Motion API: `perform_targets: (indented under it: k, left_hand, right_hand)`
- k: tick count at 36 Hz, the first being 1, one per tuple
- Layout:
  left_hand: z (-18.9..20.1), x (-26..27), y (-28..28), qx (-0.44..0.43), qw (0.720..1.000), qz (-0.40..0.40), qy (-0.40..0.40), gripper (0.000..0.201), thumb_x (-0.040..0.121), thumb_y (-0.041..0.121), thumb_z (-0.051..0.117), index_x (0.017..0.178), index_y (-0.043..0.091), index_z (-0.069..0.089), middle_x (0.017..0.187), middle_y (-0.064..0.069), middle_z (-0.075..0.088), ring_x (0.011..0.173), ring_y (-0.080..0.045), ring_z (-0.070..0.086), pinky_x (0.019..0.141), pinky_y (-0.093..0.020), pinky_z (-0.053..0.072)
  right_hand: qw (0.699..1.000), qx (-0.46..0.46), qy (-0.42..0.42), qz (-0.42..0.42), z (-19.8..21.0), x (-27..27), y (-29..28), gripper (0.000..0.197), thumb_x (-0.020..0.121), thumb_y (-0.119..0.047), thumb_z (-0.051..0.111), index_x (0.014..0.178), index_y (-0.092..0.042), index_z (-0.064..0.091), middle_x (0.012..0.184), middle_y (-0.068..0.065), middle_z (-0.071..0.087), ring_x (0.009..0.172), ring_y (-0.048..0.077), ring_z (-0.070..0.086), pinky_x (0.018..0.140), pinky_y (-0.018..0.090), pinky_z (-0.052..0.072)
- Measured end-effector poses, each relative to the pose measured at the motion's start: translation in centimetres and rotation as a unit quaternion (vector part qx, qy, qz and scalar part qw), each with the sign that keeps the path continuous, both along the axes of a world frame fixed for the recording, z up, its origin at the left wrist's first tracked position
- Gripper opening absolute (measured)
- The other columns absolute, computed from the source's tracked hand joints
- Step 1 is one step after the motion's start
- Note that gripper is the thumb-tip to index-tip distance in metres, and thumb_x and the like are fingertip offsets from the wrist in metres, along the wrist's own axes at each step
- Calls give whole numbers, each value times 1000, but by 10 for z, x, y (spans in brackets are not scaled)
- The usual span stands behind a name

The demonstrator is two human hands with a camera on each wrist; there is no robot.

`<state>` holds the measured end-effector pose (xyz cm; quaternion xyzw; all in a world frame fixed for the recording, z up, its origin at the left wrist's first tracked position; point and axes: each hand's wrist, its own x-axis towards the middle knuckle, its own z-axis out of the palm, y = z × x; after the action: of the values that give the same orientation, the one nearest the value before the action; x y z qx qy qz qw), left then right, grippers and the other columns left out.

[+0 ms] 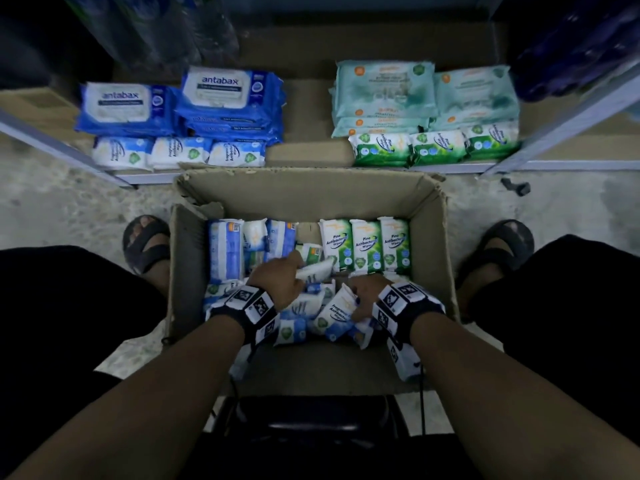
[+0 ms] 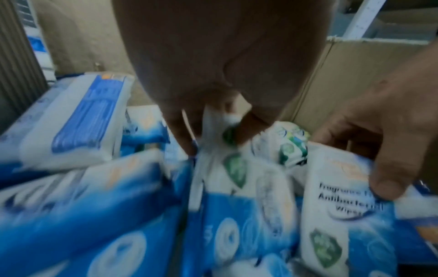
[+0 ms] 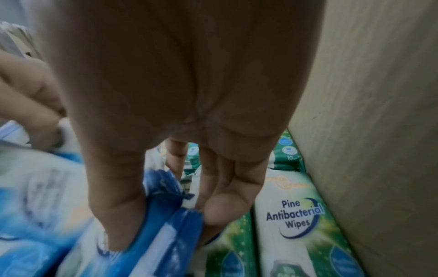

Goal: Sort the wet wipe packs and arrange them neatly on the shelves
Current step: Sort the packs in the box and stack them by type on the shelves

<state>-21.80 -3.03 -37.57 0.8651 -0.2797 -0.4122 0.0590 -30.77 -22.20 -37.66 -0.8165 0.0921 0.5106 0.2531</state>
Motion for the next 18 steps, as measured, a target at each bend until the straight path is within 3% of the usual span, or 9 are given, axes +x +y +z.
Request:
perform_targets:
  k: [3, 6, 8, 10, 13, 18]
  left_hand:
    - [5, 2, -3, 16, 998, -30, 58, 32, 96, 27, 54, 124, 16, 44, 110, -12, 62, 94, -28, 59, 75, -34, 47]
    - [5, -5, -5, 58, 991, -77, 93, 50, 91, 43, 61, 128, 16, 43, 114, -9, 59, 100, -27, 59, 80, -34, 47]
    - [2, -12, -6, 74, 986, -125, 79, 65, 83, 45, 73, 130, 14, 40, 119, -9, 57, 105, -28, 58, 79, -33, 46]
    - [0, -19, -7, 84, 984, -148, 52, 72, 78, 36, 79, 131, 14, 36, 123, -11, 56, 108, -29, 58, 84, -37, 50]
    - [-6, -20, -7, 95, 985, -141, 42, 78, 82, 29, 77, 140, 12, 29, 129, -14, 55, 115, -31, 56, 91, -42, 51]
    - [-3, 2, -12, 97, 988, -44, 114, 85, 80, 35, 80, 146, 13, 32, 141, -12, 48, 123, -28, 52, 94, -33, 45]
  right_hand:
    - [1000, 1, 3, -14, 1, -1, 0, 77, 77, -30, 82, 143, -13, 47, 149, 12, 44, 132, 31, 46, 106, 38, 43]
    - [1000, 4, 16, -22, 3, 0, -2, 72, 80, -30, 80, 142, -12, 48, 146, 13, 47, 127, 32, 49, 103, 41, 45]
    - [1000, 3, 16, -27, 2, -2, -5, 73, 83, -31, 77, 144, -11, 43, 147, 12, 45, 128, 31, 48, 105, 40, 44]
    - [999, 2, 18, -44, -1, -4, -11, 77, 85, -34, 75, 149, -12, 37, 153, 9, 38, 135, 29, 42, 107, 32, 40]
    - [997, -3, 5, -78, 0, -6, -20, 70, 87, -36, 72, 146, -14, 40, 150, 7, 41, 132, 28, 44, 96, 27, 38]
    - [993, -36, -39, -109, 13, -7, -34, 67, 89, -37, 68, 146, -15, 41, 149, 7, 42, 132, 26, 44, 100, 28, 38]
